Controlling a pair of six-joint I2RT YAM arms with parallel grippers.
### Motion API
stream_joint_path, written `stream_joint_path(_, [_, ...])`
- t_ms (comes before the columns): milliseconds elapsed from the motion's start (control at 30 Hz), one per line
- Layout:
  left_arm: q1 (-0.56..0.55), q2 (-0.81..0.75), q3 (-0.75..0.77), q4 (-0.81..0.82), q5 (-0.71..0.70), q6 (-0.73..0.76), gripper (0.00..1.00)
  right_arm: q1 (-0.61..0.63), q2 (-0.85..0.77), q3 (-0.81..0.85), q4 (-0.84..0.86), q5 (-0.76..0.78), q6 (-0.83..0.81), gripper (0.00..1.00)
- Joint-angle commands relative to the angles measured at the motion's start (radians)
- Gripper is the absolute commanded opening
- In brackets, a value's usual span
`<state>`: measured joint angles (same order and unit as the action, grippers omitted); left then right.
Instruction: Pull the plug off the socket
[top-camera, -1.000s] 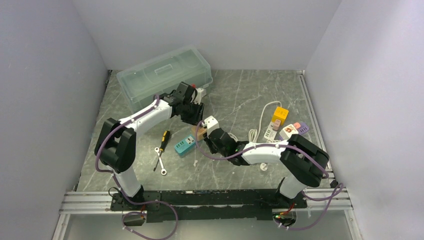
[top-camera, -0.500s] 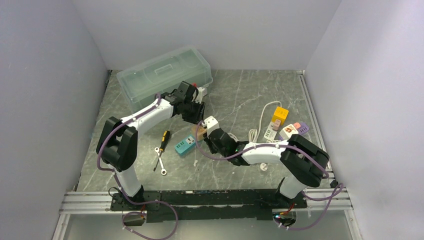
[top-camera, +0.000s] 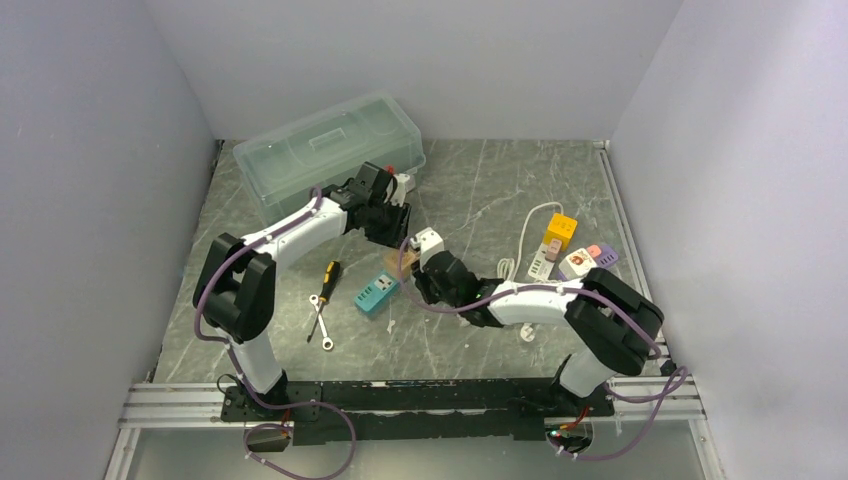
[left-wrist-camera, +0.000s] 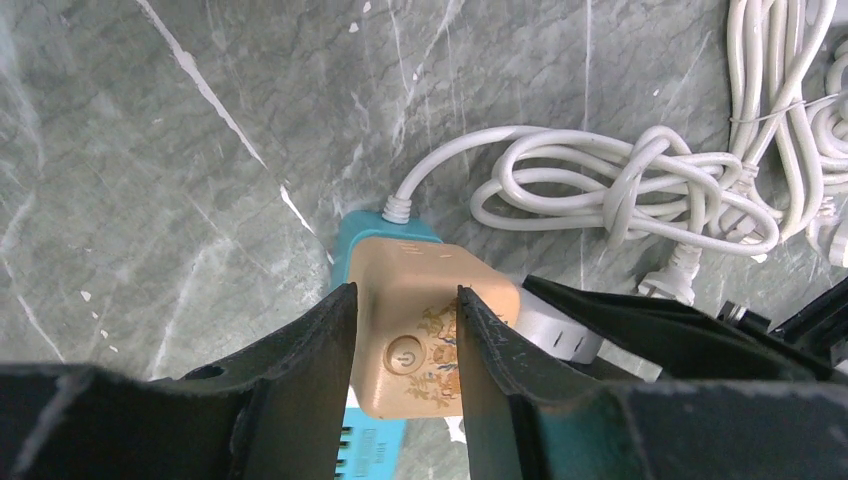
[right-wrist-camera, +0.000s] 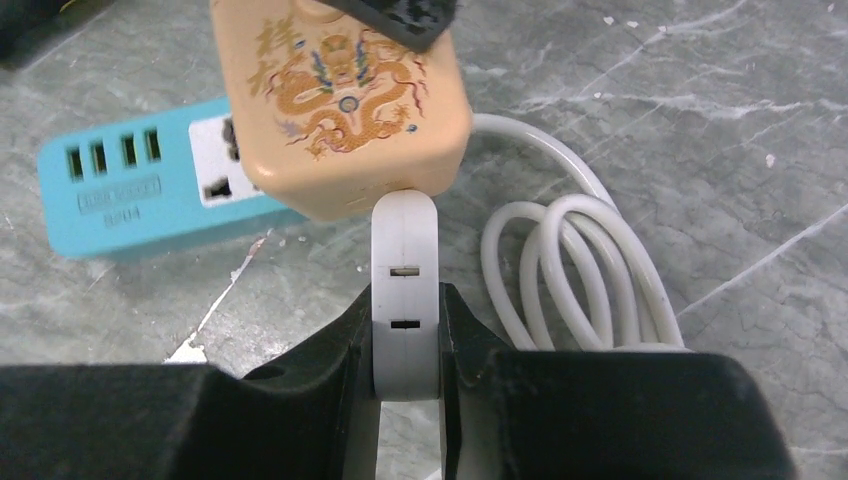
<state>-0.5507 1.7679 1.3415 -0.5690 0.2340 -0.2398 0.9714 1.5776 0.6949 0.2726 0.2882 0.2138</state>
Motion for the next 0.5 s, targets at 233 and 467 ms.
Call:
stream_joint_path(233, [-0.008,0.082,-0.063,-0.139,-0.127,0.073,0.44,-0.118,-0.062,-0.025,0.054,-0.139,0.01,0.0])
stream_joint_path(467, [-0.01,0.033,-0.055,-0.126,-0.134,0.072,0.63,-0.051,-0.047,-0.008,0.045,-0.089,-0.022,0.0])
